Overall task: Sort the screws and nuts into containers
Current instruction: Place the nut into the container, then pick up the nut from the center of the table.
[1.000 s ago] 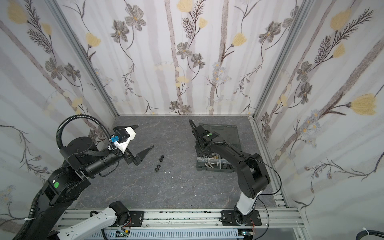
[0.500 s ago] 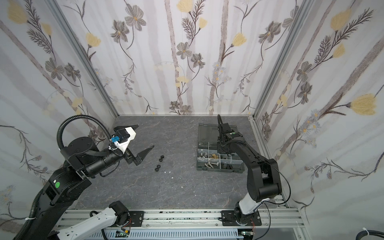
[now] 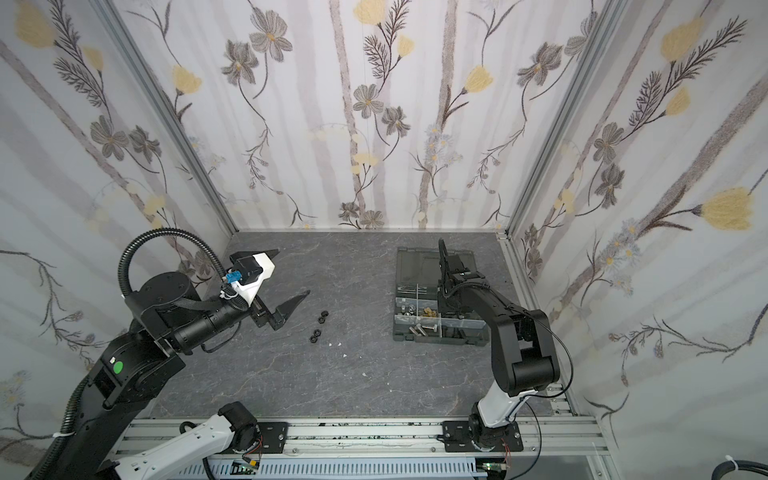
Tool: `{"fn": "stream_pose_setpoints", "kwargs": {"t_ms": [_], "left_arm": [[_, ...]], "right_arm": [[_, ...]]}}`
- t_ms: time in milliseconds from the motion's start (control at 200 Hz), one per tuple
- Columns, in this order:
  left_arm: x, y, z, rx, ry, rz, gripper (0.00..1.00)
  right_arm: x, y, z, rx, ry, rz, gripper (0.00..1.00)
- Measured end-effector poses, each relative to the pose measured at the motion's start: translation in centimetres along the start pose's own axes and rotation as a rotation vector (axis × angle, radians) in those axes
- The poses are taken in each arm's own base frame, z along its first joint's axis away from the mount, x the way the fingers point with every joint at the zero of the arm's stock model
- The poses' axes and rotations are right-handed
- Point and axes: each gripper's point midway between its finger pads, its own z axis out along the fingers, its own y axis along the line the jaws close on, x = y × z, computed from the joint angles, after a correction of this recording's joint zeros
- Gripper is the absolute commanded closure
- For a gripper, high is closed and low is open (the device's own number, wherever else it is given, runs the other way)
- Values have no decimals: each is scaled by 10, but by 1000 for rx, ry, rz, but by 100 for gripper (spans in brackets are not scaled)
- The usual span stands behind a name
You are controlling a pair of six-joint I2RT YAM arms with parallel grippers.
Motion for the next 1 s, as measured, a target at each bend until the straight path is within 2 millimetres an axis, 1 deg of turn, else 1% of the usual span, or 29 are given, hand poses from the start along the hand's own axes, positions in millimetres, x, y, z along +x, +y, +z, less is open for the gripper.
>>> {"fn": "stream_pose_setpoints", "kwargs": {"t_ms": [165, 280, 355, 420, 455, 490, 525, 540, 560, 575, 595, 635, 655, 694, 799, 814, 884, 944, 999], "left_arm": [[0, 0, 2, 1, 3, 0, 0], [-1, 1, 2, 1, 1, 0, 0], [-1, 1, 2, 1, 3, 0, 0], [-1, 1, 2, 1, 2, 0, 0], [-2, 1, 2, 0, 0, 0, 0], [-3, 1, 2, 0, -1, 0, 0], [-4, 2, 1, 0, -2, 0, 0], [-4, 2, 1, -1, -3, 0, 0], [-5, 2, 1, -1, -4, 1, 0], [-5, 2, 2, -1, -4, 1, 0], [-5, 2, 2, -1, -4, 0, 0], [-5, 2, 2, -1, -3, 0, 0], [-5, 2, 2, 0, -2, 0, 0], [-5, 2, 1, -1, -3, 0, 0], [-5, 3, -1, -5, -4, 1, 0], [-6, 3, -1, -6, -5, 2, 0], [-6, 3, -3, -12, -8, 5, 0], [-7, 4, -4, -15, -9, 5, 0], [-7, 4, -5, -15, -12, 5, 0]], "right_arm": [[0, 0, 0, 0, -2, -7, 63], [-3, 1, -5, -3, -12, -8, 63], [-10, 5, -15, -6, -41, -20, 63], [-20, 18, -30, -5, -81, -54, 62], [-27, 32, -40, -15, -108, -89, 61], [-32, 51, -49, -30, -136, -135, 61], [-36, 75, -58, -54, -155, -189, 61], [-37, 88, -62, -69, -164, -216, 61], [-39, 100, -66, -79, -175, -239, 61], [-40, 114, -69, -92, -182, -266, 61], [-41, 125, -71, -100, -190, -287, 61], [-40, 156, -75, -128, -198, -344, 61], [-39, 167, -77, -137, -200, -364, 61], [-36, 197, -80, -164, -204, -414, 61], [-21, 269, -80, -233, -194, -515, 59], [-16, 282, -79, -249, -189, -535, 60], [7, 328, -79, -308, -163, -609, 59], [26, 360, -79, -353, -145, -660, 59], [37, 381, -78, -381, -134, -683, 59]]}}
